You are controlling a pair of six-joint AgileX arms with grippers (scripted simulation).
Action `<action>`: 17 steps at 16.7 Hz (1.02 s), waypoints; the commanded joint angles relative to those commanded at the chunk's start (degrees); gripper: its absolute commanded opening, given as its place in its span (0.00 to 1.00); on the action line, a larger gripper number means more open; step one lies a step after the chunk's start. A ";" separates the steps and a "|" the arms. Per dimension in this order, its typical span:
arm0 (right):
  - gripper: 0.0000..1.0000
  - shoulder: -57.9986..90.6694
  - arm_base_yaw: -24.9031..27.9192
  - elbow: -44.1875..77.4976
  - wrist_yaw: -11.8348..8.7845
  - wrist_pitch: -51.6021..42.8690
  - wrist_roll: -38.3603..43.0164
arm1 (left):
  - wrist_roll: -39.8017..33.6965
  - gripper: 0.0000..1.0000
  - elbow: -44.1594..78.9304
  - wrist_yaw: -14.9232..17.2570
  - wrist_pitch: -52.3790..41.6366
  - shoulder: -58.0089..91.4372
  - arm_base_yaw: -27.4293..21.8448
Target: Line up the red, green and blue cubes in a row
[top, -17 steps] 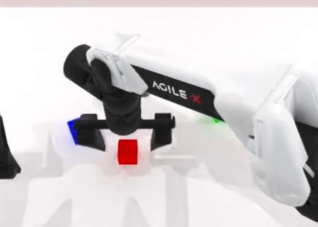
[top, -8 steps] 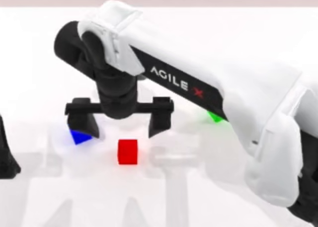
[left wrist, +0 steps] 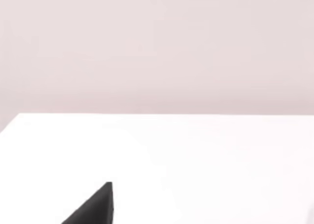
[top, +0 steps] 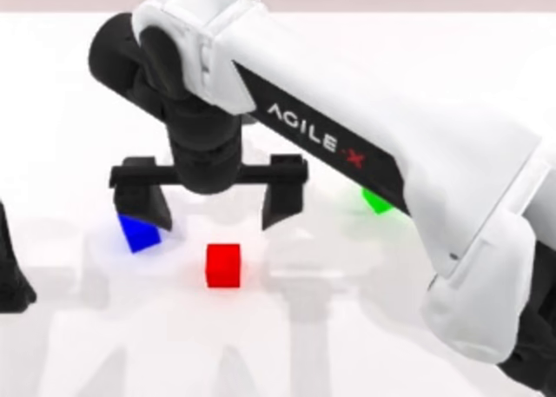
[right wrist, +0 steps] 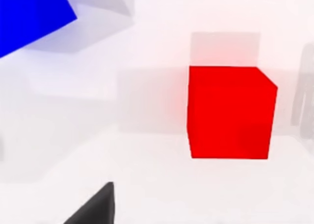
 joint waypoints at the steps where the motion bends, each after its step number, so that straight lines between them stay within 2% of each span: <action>1: 1.00 -0.05 -0.06 -0.09 0.00 0.05 -0.12 | 0.00 1.00 0.00 0.00 0.00 0.00 0.00; 6: 1.00 -3.19 -4.50 -6.24 -0.16 3.24 -9.09 | 0.00 1.00 0.00 0.00 0.00 0.00 0.00; 14: 1.00 -12.50 -18.73 -27.52 -1.33 12.60 -41.15 | 0.00 1.00 0.00 0.00 0.00 0.00 0.00; 17: 1.00 -15.67 -22.88 -33.50 -1.50 15.76 -49.50 | 0.00 1.00 0.00 0.00 0.00 0.00 0.00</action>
